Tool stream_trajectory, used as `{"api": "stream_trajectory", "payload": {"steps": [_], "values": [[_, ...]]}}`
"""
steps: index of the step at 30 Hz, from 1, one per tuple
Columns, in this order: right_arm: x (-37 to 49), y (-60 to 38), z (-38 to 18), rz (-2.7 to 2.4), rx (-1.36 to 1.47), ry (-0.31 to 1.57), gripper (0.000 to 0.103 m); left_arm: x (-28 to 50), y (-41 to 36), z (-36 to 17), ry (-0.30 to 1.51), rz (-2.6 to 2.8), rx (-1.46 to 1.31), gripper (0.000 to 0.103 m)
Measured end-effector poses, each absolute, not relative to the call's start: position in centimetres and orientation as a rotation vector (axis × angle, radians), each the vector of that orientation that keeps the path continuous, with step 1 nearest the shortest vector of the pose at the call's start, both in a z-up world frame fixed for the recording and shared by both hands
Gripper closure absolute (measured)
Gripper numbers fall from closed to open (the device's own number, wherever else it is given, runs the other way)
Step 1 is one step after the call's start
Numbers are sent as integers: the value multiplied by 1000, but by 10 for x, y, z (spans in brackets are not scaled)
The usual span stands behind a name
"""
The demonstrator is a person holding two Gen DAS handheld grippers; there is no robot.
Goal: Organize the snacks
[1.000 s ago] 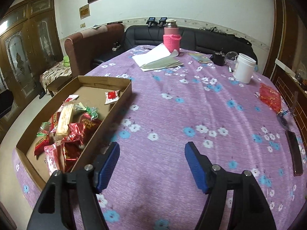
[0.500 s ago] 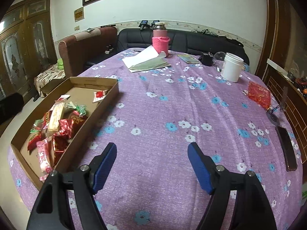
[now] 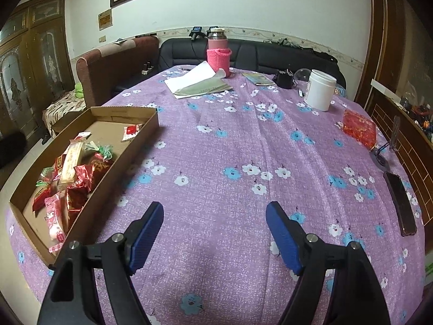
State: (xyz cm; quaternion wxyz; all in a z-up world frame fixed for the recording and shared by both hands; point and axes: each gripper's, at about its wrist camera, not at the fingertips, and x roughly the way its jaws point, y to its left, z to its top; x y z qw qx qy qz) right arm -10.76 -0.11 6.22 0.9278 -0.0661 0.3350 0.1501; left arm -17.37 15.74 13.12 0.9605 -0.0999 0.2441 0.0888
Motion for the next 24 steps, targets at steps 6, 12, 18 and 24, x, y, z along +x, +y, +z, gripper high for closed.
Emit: {"api": "stream_trajectory", "payload": {"steps": [6, 12, 18, 24], "values": [[-117, 5, 66, 322, -146, 647, 23, -222, 148, 163, 254, 327, -120, 0], [-122, 15, 66, 349, -151, 633, 23, -207, 158, 145, 355, 170, -203, 0], [-128, 28, 61, 367, -208, 644, 23, -189, 174, 123, 444, 273, -227, 0], [-136, 46, 59, 391, -262, 635, 22, -183, 199, 104, 515, 400, -258, 0]]}}
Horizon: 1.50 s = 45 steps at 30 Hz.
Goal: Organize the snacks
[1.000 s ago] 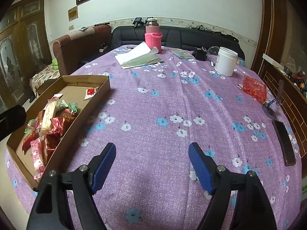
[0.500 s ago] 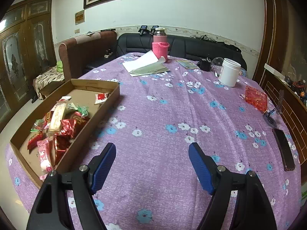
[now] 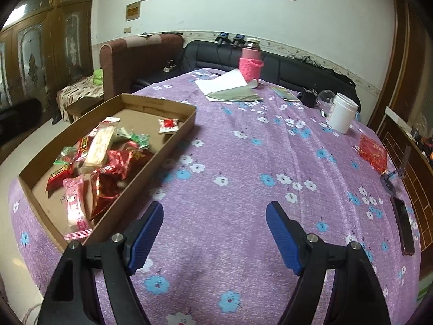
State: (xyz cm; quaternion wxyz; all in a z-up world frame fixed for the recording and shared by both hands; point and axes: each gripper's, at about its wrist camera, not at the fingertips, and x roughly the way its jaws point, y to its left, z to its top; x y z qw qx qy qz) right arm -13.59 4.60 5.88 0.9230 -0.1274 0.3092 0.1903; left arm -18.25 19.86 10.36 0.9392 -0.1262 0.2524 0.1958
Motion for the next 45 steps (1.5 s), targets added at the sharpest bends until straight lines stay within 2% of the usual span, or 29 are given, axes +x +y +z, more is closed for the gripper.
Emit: {"api": "stream_trajectory", "payload": {"steps": [15, 45], "values": [[-143, 76, 51, 416, -351, 646, 21, -171, 225, 74, 633, 400, -333, 0], [-145, 87, 42, 438, -385, 670, 21, -163, 229, 58, 728, 363, -395, 0]]}}
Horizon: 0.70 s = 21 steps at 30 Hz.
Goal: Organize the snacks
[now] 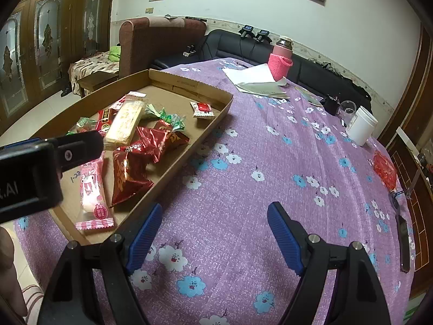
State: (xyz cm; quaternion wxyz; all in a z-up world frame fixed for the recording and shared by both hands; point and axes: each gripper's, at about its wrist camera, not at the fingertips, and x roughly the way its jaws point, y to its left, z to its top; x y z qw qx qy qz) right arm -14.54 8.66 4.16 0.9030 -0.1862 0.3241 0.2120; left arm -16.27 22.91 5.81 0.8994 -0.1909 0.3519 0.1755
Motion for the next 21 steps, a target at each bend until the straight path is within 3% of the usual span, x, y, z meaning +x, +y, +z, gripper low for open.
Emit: {"api": "stream_trajectory", "payload": {"steps": [21], "values": [[-143, 79, 39, 440, -359, 687, 20, -160, 226, 53, 766, 348, -417, 0]]}}
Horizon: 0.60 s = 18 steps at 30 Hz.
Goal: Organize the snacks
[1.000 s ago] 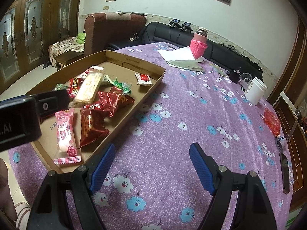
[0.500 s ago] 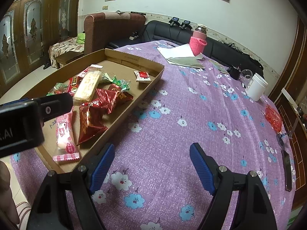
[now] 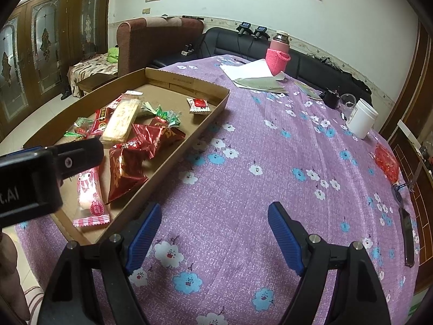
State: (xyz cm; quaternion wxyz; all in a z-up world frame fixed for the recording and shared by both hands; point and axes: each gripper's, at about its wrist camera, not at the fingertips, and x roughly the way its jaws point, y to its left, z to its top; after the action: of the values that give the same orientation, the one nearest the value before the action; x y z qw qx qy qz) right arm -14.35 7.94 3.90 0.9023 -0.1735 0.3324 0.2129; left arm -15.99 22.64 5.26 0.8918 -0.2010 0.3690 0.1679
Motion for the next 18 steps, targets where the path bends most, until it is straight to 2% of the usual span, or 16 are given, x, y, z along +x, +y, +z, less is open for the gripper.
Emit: {"api": "stream_trajectory", "payload": {"steps": [18], "values": [[-144, 82, 36, 444, -366, 693, 20, -159, 227, 47, 780, 343, -429, 0]]}}
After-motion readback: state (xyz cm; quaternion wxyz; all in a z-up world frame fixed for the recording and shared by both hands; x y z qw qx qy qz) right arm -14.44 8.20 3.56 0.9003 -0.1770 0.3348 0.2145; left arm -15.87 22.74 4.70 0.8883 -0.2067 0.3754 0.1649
